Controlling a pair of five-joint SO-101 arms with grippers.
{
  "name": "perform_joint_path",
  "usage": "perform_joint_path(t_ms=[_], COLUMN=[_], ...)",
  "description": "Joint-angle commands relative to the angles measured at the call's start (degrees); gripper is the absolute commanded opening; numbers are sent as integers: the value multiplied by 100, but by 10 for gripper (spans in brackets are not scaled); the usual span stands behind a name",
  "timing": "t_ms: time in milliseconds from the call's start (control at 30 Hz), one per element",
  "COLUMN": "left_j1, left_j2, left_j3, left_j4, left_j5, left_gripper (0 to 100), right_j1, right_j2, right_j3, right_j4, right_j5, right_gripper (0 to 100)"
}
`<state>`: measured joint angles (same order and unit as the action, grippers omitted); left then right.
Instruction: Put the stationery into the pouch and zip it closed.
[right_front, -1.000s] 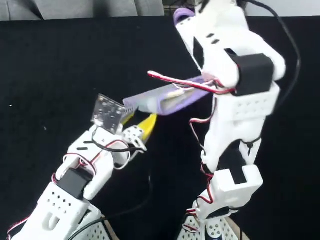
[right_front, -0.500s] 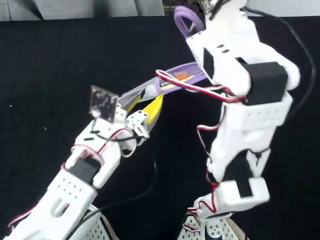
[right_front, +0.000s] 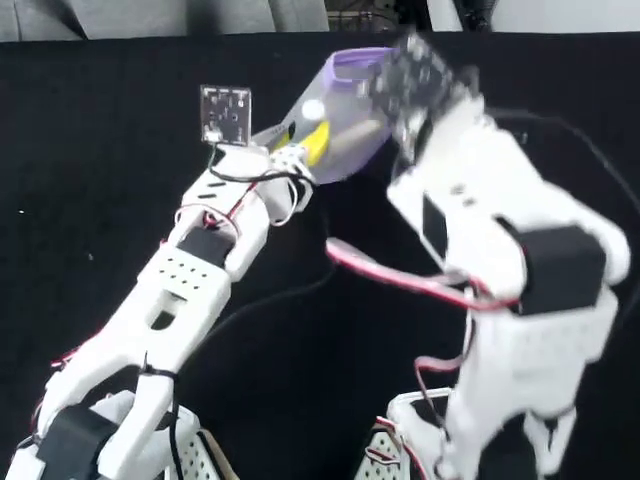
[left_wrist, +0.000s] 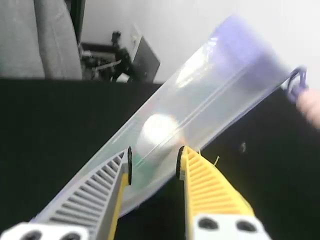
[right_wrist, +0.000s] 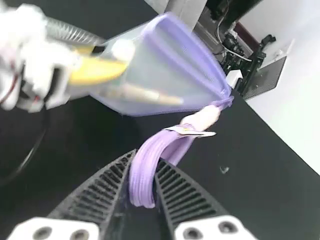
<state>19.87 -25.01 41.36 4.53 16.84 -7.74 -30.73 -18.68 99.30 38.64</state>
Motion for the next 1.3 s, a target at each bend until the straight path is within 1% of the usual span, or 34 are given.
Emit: perform_joint_path(t_ms=[0,100,233,300,433,567,667,767,867,1000,1067,1200,1267], left_j1=[-48,-31,-48,-48,-48,-48,-145,-400,-734,-1130,-1262,-1218,-1086], left_j2=[35,44,44,53,53,44,35,35,26,-18,-26,-9,26], left_j3=[-725,-796,-866,-884,-971,-989,-1051,-1130,-1130,-1174,-1174,-1332,-1490], left_j4=[-88,-114,-114,-114,-97,-114,-88,-79,-62,510,545,571,580], left_j5=[53,53,53,44,35,18,9,9,18,18,18,18,18], left_gripper=[173,171,171,171,171,171,170,170,170,172,171,170,170], right_j1=[88,0,-598,-1037,-2013,-3130,-3692,-3938,-3930,-3938,-3965,-4000,-4281], right_j2=[-857,-1332,-1956,-2202,-2369,-2360,-2378,-2387,-2431,-2844,-3002,-3037,-3064], right_j3=[787,1244,1719,1938,2431,2932,3064,3125,3125,3284,3486,3890,4013], right_j4=[193,193,202,202,202,202,202,202,211,211,211,202,211], right_j5=[299,343,290,246,-334,-712,-985,-1081,-1099,-1073,-1073,-1099,-1169], right_gripper=[11,11,11,11,11,11,11,11,11,11,11,11,11])
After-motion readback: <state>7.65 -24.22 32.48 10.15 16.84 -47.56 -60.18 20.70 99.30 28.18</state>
